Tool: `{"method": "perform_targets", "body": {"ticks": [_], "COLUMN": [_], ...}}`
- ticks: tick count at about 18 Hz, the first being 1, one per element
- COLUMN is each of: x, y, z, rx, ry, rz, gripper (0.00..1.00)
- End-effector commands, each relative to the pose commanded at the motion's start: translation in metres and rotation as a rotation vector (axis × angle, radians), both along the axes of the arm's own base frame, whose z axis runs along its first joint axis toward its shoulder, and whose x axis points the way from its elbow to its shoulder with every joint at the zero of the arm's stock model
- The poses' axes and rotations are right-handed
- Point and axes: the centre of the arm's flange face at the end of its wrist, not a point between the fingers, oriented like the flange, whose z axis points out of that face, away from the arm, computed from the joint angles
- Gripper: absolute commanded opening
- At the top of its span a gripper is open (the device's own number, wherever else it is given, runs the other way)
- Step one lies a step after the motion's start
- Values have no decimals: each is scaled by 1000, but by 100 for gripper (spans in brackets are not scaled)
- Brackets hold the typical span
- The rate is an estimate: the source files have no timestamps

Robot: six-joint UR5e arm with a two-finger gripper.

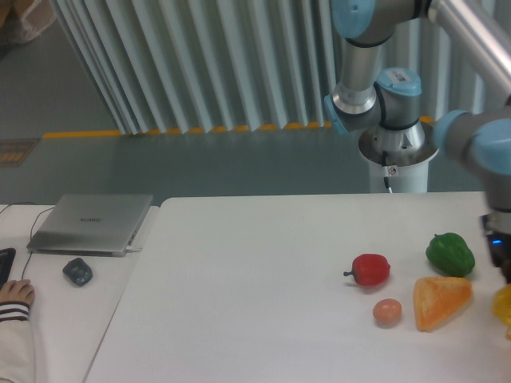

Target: Place the yellow pepper in a basket

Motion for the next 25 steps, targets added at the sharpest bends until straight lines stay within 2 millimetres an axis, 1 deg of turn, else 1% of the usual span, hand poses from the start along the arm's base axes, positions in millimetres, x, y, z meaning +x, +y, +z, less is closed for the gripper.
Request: {"method": "perform_targets", "body": {"ticks": [3,5,7,9,10,12,14,16,19,21,22,24,25], "x": [-34,-51,-63,-67,-69,-68,-65,-58,-56,-55,-50,-35,-26], "y": [-25,-39,-49,-51,-50,-48,-48,-51,-63,-66,-69,-74,-75], "z": [-26,-38,-51,-63,-70,-74,-69,-66,-51,-48,-45,-31,-19], "rx": [-7,-3,-2,-1,-3,11,26,44,71,82,81,75,75], "ry": [7,9,-1,-1,-10,-24,-28,-42,-38,-50,-61,-81,-96], "rz": [5,-6,-21,-25,-25,-27,-25,-28,-17,-15,-10,-5,6], "gripper": [41,41,41,42,49,72,89,99,100,100,100,100,100]}}
